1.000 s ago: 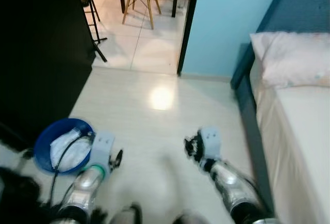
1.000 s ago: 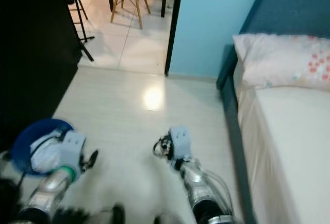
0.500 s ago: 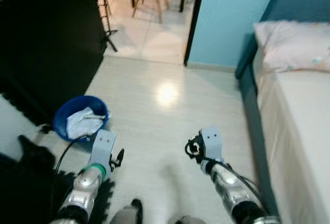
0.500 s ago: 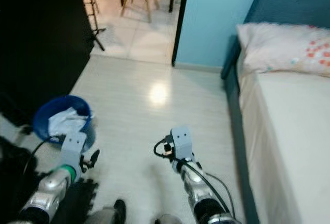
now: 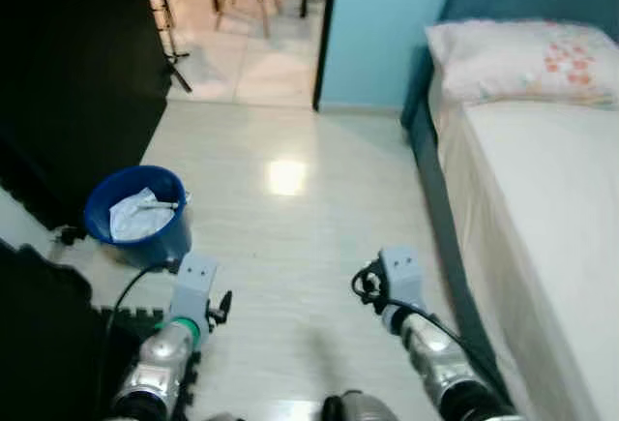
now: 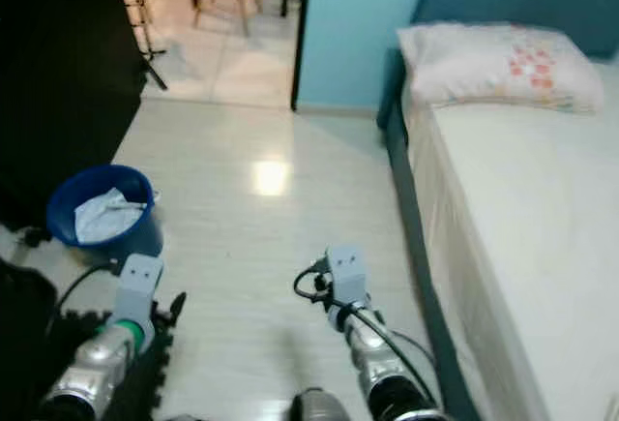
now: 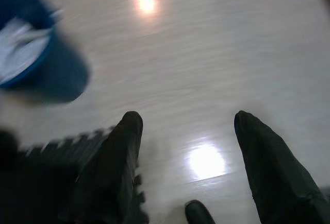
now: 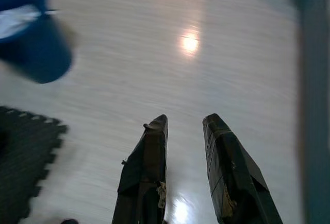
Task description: Clean up the room
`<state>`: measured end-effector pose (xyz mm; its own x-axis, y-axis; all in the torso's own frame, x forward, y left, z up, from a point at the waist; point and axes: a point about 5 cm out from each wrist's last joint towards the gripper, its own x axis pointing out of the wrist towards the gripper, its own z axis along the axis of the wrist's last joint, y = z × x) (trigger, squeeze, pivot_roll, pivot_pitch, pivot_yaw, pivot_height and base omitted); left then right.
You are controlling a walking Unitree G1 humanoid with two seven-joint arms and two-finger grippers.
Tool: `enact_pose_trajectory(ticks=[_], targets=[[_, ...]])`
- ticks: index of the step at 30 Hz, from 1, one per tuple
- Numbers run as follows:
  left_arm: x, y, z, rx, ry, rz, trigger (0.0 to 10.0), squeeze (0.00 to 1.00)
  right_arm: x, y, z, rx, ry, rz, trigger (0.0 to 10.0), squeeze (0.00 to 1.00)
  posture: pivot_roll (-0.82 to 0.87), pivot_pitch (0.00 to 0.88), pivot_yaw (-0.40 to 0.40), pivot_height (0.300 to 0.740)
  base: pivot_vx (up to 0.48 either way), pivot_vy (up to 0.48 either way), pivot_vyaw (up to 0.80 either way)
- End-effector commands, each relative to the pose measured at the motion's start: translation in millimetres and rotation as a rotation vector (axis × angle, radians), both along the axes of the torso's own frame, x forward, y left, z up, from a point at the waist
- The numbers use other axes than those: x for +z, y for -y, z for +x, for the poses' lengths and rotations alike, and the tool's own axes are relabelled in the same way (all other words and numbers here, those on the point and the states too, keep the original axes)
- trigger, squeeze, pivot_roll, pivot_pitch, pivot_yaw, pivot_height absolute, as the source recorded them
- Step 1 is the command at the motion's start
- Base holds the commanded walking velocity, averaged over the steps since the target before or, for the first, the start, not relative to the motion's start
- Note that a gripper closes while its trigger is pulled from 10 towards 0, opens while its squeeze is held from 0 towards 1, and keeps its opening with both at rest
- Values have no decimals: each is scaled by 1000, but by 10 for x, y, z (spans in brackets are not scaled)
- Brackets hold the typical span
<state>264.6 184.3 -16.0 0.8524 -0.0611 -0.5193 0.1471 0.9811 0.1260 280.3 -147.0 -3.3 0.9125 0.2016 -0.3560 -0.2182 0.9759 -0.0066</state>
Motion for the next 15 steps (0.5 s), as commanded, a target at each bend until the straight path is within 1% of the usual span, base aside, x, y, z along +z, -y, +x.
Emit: enact_pose_trajectory(ticks=[1,2,3,6,8,11,15], targets=[[-2,40,12,-21,-6,-4,10000,0,-49,30,-44,-19,-25,4,10000,0,-31,33,16,730,0,0,-800],[19,56,21,-41,16,5,10000,0,-49,29,-43,-19,-25,4,10000,0,-32,33,18,730,0,0,-788],[25,79,19,-74,29,38,10000,0,-49,27,-44,-19,-25,6,10000,0,-32,32,18,730,0,0,-788],[37,116,21,-131,47,94,10000,0,-50,23,-45,-17,-25,8,10000,0,-32,31,19,730,0,0,-788],[70,171,43,-195,52,63,10000,0,-56,15,-53,-13,-24,10,10000,0,-33,28,21,730,0,0,-788],[94,196,62,-196,64,38,10000,0,-57,12,-56,-12,-23,13,10000,0,-36,27,23,730,0,0,-788],[111,225,73,-205,75,29,10000,0,-57,9,-59,-12,-22,18,10000,0,-36,26,23,730,0,0,-794]])
